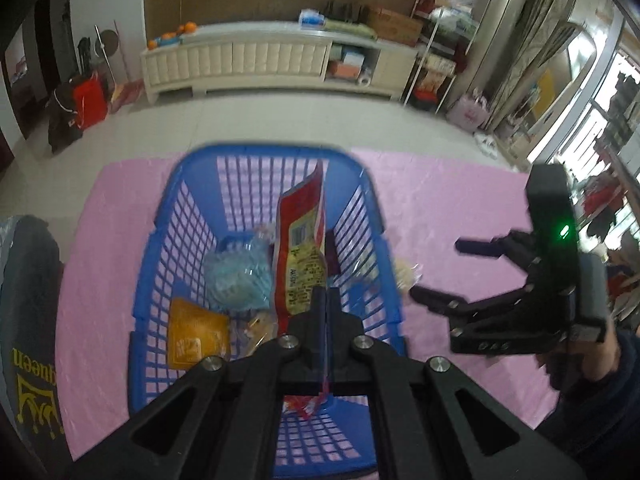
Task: Organize snacks
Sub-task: 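Lift and carry the red-silver packet over the basket with the left tool, then open the left tool over the basket while the right closes on the cracker pack, then lift and carry the cracker pack over the basket with the right tool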
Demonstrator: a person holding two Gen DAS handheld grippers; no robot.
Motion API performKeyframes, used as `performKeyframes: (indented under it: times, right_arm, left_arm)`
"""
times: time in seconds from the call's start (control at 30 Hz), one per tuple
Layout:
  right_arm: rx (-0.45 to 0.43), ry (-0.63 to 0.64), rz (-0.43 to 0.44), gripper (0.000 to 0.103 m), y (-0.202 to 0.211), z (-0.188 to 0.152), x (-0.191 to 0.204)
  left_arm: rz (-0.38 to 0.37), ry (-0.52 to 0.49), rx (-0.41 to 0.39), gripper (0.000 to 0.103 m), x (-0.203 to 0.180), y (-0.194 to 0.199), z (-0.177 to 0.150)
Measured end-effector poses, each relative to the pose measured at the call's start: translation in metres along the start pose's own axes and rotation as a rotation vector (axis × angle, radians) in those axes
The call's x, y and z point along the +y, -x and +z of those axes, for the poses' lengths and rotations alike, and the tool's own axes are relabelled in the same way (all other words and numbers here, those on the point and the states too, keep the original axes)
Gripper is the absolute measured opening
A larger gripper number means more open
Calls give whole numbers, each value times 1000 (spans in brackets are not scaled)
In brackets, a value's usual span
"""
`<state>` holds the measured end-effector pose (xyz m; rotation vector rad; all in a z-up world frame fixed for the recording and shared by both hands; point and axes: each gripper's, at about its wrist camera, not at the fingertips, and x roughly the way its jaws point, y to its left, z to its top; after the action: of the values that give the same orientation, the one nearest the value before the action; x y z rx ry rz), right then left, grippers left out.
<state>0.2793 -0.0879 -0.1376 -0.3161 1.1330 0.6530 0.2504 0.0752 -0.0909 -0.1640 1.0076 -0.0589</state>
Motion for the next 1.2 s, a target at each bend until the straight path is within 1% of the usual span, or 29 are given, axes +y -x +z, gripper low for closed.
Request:
performKeyframes:
  times: [0.2,0.33,0.4,0.43,0.47,0.5,0.53,0.6,0.63,0.7,0.77,0.83,0.9,0.93,1.0,1.03,1.1,1.2]
  right_arm:
    - [36,33,30,87,-27,0,-6]
    - [57,71,32,87,-44,0,-10]
    - [63,98,40,87,-51,1,-12]
    - [69,121,39,87,-56,2,-12]
    - [75,133,39,87,-58,2,-14]
    - [82,146,33,87,-62,4,-15]
    - [91,164,42,87,-67,5,-15]
    - [110,199,48,87,-73,7,-16]
    - [114,216,39,87,-76,8,-15]
    - [138,251,43,87,-85,8,-15]
    - [158,285,45,87,-93,7,-13]
    - [147,280,71,86,-92,7,-14]
    - [127,263,73,71,-87,7,-18]
    - [117,252,71,57,-84,7,-20]
    - [131,205,100,55,-79,5,-24]
    - [135,186,100,55,-76,3,-25]
    - [122,161,94,55,-65,-1,-26]
    - [92,116,95,55,-41,-4,-28]
  left_arm:
    - [-19,-12,58,0,-2,-33,-5]
    - [-44,-24,89,1,-4,-47,-5]
    - [-36,-26,98,4,-4,-51,-4]
    - [-35,-21,107,7,-3,-53,-3]
    - [-36,-15,113,16,-2,-56,-3]
    - [-32,-7,116,30,1,-57,-4]
    - [-20,9,115,36,5,-58,-4]
    - [-17,22,116,42,7,-60,-3]
    - [-27,27,122,42,8,-61,-3]
    - [-33,22,124,51,8,-62,-2]
    - [-20,8,123,54,6,-61,-1]
    - [-7,1,117,55,5,-60,-2]
    - [-5,0,118,57,4,-59,-3]
    - [-6,7,117,58,4,-59,-3]
    - [2,24,109,58,6,-57,-2]
    - [11,31,98,58,7,-55,-3]
    - [33,29,86,58,9,-52,-4]
    - [41,41,83,58,14,-45,-9]
